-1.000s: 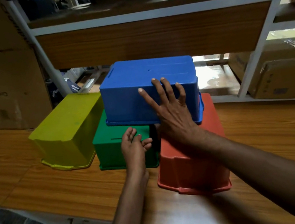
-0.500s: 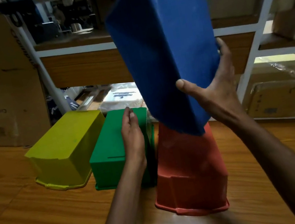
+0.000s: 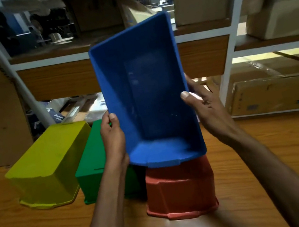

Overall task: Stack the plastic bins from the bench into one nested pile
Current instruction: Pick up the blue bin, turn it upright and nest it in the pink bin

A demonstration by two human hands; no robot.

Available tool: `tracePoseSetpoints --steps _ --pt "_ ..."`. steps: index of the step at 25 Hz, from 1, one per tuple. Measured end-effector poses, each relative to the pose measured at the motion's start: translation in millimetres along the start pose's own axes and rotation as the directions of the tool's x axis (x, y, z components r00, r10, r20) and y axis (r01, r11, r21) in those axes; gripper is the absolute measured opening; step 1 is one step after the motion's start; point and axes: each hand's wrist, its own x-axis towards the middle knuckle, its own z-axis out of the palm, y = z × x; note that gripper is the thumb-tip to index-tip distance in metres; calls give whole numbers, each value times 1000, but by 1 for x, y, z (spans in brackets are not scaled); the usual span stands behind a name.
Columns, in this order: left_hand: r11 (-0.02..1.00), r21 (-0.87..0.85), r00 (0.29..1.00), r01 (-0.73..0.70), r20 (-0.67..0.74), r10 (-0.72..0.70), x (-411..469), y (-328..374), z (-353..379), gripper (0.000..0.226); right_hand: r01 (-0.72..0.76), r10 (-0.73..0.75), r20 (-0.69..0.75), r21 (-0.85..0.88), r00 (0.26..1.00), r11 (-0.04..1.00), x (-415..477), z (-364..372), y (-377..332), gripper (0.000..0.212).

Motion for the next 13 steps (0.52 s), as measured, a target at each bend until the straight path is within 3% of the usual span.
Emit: tracePoseSetpoints --steps 3,7,10,13 --pt "997 -68 998 35 -40 -38 1 -8 -1 24 89 -87 20 -154 996 984 -12 6 -11 58" --pt "970 -231 995 82 -36 -93 -12 1 2 27 193 -158 163 -234 974 953 -31 10 -28 65" --pt "986 -165 999 39 13 -37 -26 20 8 26 199 -218 -64 -223 974 954 -33 -4 -32 64" --pt "989 -118 979 -89 173 109 -53 57 20 26 58 -64 -309 -31 949 998 -28 -42 -25 48"
